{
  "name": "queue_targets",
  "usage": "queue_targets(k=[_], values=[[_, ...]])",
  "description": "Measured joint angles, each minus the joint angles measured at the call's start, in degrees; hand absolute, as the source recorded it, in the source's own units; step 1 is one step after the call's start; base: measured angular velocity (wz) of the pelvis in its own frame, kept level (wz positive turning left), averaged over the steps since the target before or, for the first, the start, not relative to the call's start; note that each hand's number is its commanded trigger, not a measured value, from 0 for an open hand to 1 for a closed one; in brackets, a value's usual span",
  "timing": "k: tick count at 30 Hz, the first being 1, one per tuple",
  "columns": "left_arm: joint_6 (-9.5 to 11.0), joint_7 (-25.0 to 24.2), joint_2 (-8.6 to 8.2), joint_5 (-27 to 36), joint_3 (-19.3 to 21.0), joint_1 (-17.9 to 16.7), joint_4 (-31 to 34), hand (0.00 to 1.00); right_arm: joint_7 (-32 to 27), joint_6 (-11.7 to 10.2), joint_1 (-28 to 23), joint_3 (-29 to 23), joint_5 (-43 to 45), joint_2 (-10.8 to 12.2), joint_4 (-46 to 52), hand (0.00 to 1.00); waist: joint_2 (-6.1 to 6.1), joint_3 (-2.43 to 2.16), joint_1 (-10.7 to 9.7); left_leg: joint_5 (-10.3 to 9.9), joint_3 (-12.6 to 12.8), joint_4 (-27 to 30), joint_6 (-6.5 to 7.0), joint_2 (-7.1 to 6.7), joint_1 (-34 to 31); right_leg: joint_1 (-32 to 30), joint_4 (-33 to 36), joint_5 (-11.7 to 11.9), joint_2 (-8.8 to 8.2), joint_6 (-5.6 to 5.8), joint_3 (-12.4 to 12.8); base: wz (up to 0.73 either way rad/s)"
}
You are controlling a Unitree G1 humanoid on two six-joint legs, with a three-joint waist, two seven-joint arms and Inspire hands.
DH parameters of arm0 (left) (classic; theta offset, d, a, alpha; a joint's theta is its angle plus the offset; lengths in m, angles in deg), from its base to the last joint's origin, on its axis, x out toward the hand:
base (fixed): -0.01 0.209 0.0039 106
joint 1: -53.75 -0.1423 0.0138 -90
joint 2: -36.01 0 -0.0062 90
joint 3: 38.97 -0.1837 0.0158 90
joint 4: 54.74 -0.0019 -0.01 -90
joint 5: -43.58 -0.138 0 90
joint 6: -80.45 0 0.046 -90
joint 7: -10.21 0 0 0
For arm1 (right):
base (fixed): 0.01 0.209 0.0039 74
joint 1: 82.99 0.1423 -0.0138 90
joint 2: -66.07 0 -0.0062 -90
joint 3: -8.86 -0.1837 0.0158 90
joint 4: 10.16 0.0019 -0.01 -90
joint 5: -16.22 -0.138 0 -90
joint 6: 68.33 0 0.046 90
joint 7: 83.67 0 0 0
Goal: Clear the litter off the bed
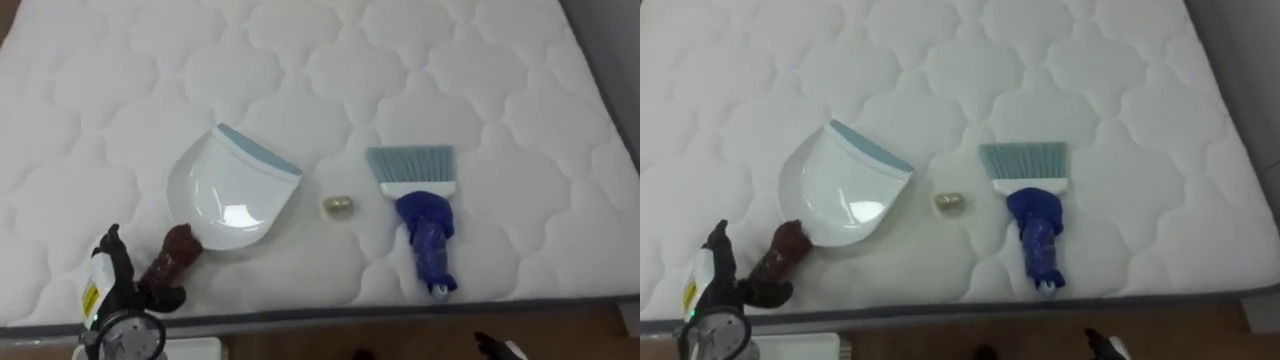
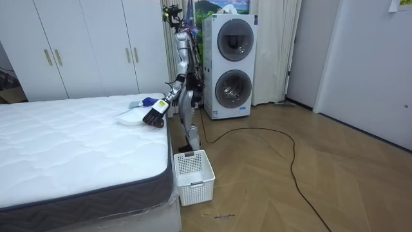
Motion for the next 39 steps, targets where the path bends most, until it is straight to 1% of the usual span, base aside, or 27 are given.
queue_targets(k=[2,4,7,8,9,11,16,20,24,26,28,30,31,34,35,36,37,39], values=[[-0.1,-0.47,-0.04,1.33,-0.01,0.95,-1.31,0.0,-0.08,-0.01,0.28,0.05,-0.51,0.02,0.11,0.0,0.16,0.16,-0.55,-0.38,0.21,1.95,-0.02,0.13,-1.93,-1.68,1.08,0.01,0.02,-0.02,0.3,-0.07],[-0.21,-0.47,-0.05,2.8,0.0,2.11,-2.29,0.0,-0.16,-0.02,0.65,0.41,-1.52,0.02,0.22,0.0,0.18,0.2,-1.22,-0.51,0.24,3.53,0.03,0.17,-3.6,-2.99,2.27,-0.07,-0.12,-0.14,0.22,0.02],[-0.2,-0.35,-0.03,4.22,0.0,4.01,-3.49,0.0,-0.55,-0.05,1.29,1.18,-1.95,0.03,0.21,0.0,0.17,0.37,-1.45,-0.95,0.77,5.17,0.27,0.08,-5.41,-4.97,4.04,-0.3,-0.48,-0.12,0.53,-0.01],[-0.18,-0.32,-0.03,4.4,-0.01,4.77,-3.85,0.0,-0.74,-0.1,1.41,1.37,-2.07,0.04,0.22,0.0,0.26,0.59,-1.48,-1.07,0.92,5.47,0.38,0.08,-5.79,-5.26,4.18,-0.27,-0.54,-0.07,0.57,-0.03],[-0.08,-0.14,0.0,4.77,-0.01,5.26,-3.99,0.0,-1.02,-0.12,1.52,1.65,-2.24,0.02,0.21,0.0,0.27,0.61,-1.45,-1.14,0.98,5.85,0.44,0.03,-6.27,-5.79,4.48,-0.24,-0.6,-0.04,0.58,0.0],[-0.05,-0.09,0.0,5.37,-0.03,5.9,-4.36,0.0,-1.29,-0.13,1.65,2.29,-2.52,0.02,0.22,0.0,0.26,0.71,-1.46,-1.22,0.98,6.17,0.53,-0.13,-6.81,-6.39,4.99,-0.32,-0.79,0.03,0.57,0.0],[-0.06,0.49,0.03,5.94,-0.02,6.07,-4.51,0.0,-1.88,-0.18,1.6,2.34,-2.84,0.02,0.3,0.0,0.49,0.89,-1.5,-1.32,0.95,6.74,0.66,-0.12,-7.67,-7.01,5.26,-0.44,-0.86,0.15,0.57,0.0],[-0.07,1.45,0.03,5.95,-0.02,6.07,-4.5,0.0,-1.88,-0.31,1.71,2.35,-2.87,0.02,0.38,0.0,0.57,0.92,-1.51,-1.58,1.02,6.92,0.69,-0.27,-8.03,-7.82,6.03,-0.87,-1.03,0.24,0.55,0.0],[-0.08,1.51,0.05,5.94,-0.02,6.21,-4.31,0.0,-1.93,-0.38,1.42,3.52,-4.26,-0.02,0.3,0.0,0.59,0.91,-1.89,-1.91,0.99,7.85,0.63,-0.24,-8.12,-7.84,7.34,-2.08,-1.33,0.2,0.37,0.05],[-0.07,1.52,0.08,5.93,-0.03,7.08,-4.19,0.0,-1.89,-0.39,1.26,4.02,-5.04,-0.06,0.29,0.0,0.54,0.9,-2.15,-2.13,1.0,8.12,0.6,-0.26,-8.14,-7.95,8.2,-2.82,-1.61,0.23,0.18,0.09],[-0.07,1.64,0.2,5.95,-0.03,7.92,-4.15,0.0,-1.86,-0.37,1.25,4.02,-5.52,-0.08,0.3,0.0,0.51,0.88,-2.17,-2.18,1.05,8.1,0.56,-0.25,-8.15,-8.22,8.38,-2.94,-1.64,0.15,0.16,0.02],[-0.06,1.72,0.37,5.95,-0.03,8.49,-4.15,0.0,-1.82,-0.36,1.24,4.03,-6.06,-0.08,0.3,0.0,0.44,0.83,-2.68,-2.19,1.05,8.2,0.55,-0.39,-8.62,-8.7,9.04,-3.34,-1.93,0.07,-0.01,0.04],[-0.06,1.76,0.5,5.95,-0.03,8.84,-4.15,0.0,-1.81,-0.35,1.12,4.03,-6.14,-0.08,0.32,0.0,0.45,0.83,-3.15,-2.26,1.48,8.85,0.49,-0.18,-8.95,-8.91,9.32,-3.5,-1.99,-0.04,-0.35,0.09],[-0.05,2.45,0.6,5.96,-0.18,9.9,-4.15,0.0,-1.92,-0.27,0.9,4.27,-6.32,-0.14,0.54,0.0,0.37,0.82,-3.16,-2.91,2.94,11.13,0.65,0.46,-10.14,-10.13,10.9,-3.97,-2.03,-0.26,-0.36,0.0],[-0.05,2.71,0.63,6.64,-0.73,9.94,-4.15,0.0,-2.08,-0.27,0.87,4.94,-6.34,-0.13,0.58,0.0,0.37,0.83,-3.42,-2.98,3.1,11.74,0.7,0.47,-10.53,-10.44,11.46,-4.14,-2.21,-0.27,-0.37,0.0],[-0.05,2.72,0.63,7.25,-1.23,10.12,-4.15,0.0,-2.44,-0.26,0.81,5.75,-6.35,-0.13,0.68,0.0,0.35,0.84,-3.66,-3.25,4.02,12.6,0.93,0.71,-11.06,-10.94,12.25,-4.58,-2.4,-0.2,-0.34,0.05],[-0.04,2.71,0.63,7.46,-1.36,10.28,-4.15,0.0,-2.44,-0.19,0.78,6.04,-6.36,-0.12,0.67,0.0,0.31,0.87,-3.76,-3.51,4.41,12.88,1.04,0.89,-11.26,-11.21,12.74,-4.84,-2.46,-0.18,-0.29,0.06],[-0.05,2.73,0.65,8.12,-2.04,10.48,-4.15,0.0,-2.44,-0.13,0.5,6.31,-6.36,-0.15,0.85,0.0,0.27,0.88,-3.87,-4.3,4.42,14.25,1.03,0.95,-11.94,-11.96,14.17,-5.47,-2.43,-0.11,0.11,-0.02]])
